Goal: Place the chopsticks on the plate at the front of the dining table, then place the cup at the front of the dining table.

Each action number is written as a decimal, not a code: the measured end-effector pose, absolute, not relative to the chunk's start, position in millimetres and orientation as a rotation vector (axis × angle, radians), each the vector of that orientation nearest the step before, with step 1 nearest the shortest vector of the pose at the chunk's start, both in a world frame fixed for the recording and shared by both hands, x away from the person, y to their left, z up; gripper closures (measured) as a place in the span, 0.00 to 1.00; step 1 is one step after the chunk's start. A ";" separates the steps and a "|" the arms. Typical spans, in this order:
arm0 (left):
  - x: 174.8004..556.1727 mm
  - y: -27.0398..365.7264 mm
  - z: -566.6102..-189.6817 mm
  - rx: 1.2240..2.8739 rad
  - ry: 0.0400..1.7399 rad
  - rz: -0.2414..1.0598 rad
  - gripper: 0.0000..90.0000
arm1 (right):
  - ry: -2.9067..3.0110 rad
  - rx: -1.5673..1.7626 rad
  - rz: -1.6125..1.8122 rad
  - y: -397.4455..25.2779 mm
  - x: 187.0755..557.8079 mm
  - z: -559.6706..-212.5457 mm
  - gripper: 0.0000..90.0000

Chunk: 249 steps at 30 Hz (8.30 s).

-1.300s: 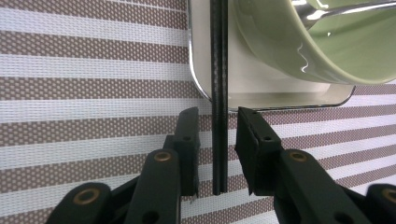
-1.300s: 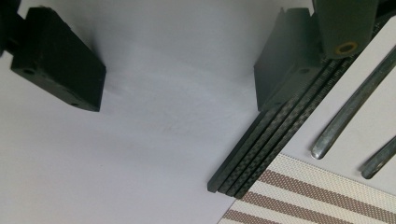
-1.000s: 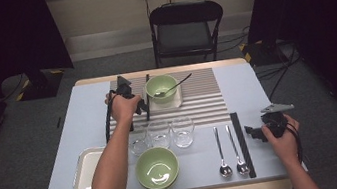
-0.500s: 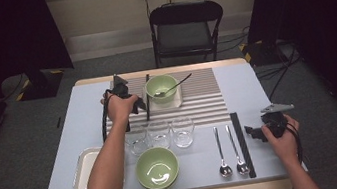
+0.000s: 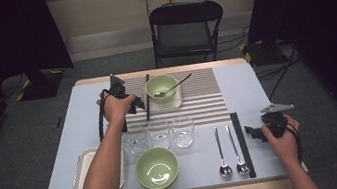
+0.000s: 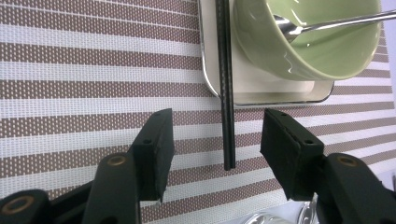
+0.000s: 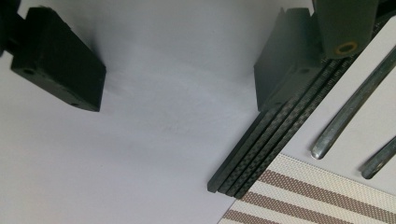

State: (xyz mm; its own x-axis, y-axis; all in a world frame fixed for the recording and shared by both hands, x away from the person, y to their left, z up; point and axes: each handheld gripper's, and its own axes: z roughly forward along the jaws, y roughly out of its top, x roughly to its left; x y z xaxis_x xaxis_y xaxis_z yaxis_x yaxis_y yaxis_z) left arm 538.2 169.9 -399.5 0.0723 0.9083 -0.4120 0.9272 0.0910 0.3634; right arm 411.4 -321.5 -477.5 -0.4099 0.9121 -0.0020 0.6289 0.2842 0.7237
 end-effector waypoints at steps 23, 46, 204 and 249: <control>524.9 190.3 -396.1 1.797 1.752 -0.055 0.41 | 2.137 1.385 0.914 -321.1 411.2 -477.6 0.17; 510.0 207.5 -383.6 1.786 1.766 -0.020 0.40 | 2.137 1.382 0.913 -321.0 411.1 -477.7 0.17; 442.5 241.2 -380.5 1.865 1.607 -0.033 0.33 | 2.140 1.382 0.914 -321.3 411.4 -477.7 0.17; 436.0 226.3 -398.1 1.913 1.618 -0.042 0.40 | 2.140 1.384 0.914 -321.3 411.5 -477.7 0.17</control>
State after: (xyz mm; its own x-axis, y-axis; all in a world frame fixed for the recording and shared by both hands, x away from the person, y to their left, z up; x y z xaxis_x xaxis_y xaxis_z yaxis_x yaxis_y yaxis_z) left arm 436.0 226.3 -398.1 0.2474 0.8795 -0.4065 0.8994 -0.0524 0.4339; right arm 411.5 -321.3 -477.7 -0.4090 0.9125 -0.0031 0.6286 0.2842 0.7239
